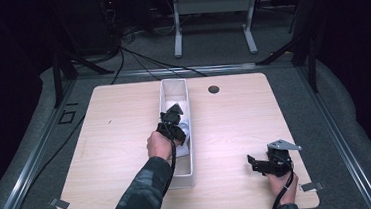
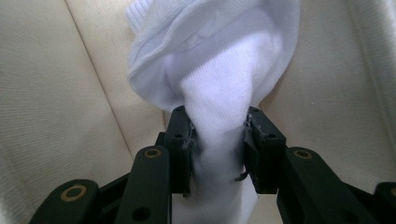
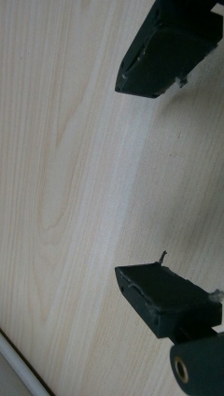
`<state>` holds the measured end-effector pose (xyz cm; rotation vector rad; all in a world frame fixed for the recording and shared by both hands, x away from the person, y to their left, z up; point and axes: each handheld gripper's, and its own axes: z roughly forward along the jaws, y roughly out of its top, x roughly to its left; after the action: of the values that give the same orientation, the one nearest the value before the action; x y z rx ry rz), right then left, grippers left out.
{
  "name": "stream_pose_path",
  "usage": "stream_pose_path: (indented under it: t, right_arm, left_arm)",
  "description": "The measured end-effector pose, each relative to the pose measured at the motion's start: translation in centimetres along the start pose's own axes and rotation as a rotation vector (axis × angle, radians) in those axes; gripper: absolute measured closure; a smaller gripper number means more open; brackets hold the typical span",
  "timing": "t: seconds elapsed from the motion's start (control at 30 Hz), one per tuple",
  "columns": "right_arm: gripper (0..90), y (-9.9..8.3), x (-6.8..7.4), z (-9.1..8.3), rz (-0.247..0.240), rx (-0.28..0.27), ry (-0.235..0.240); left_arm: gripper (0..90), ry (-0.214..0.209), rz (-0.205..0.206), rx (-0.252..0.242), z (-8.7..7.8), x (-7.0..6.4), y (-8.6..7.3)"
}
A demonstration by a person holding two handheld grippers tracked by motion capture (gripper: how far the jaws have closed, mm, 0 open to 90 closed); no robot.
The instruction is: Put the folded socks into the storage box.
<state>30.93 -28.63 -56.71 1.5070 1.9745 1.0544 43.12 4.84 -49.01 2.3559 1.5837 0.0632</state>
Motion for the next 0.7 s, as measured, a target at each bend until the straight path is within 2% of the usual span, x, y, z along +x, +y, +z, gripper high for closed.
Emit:
stream_pose_path:
  t: [0.3,0.6,0.67,0.7]
  right_arm:
    - [9.5,0.0,0.0,0.0,0.002,-0.003,-0.002]
    - [9.5,0.0,0.0,0.0,-0.001,-0.001,-0.001]
    - [9.5,0.0,0.0,0.0,-0.001,-0.002,0.0]
    - [9.6,0.0,0.0,0.0,-0.002,-0.001,0.0]
  left_arm:
    - [64.0,0.003,0.002,0.012,0.1,0.0,0.0]
    - [40.7,-0.011,0.015,0.007,-0.5,-0.3,0.1]
    - [37.3,0.01,0.024,-0.002,-1.0,-0.4,0.2]
    - [31.4,0.02,0.025,-0.009,-1.3,-0.3,0.2]
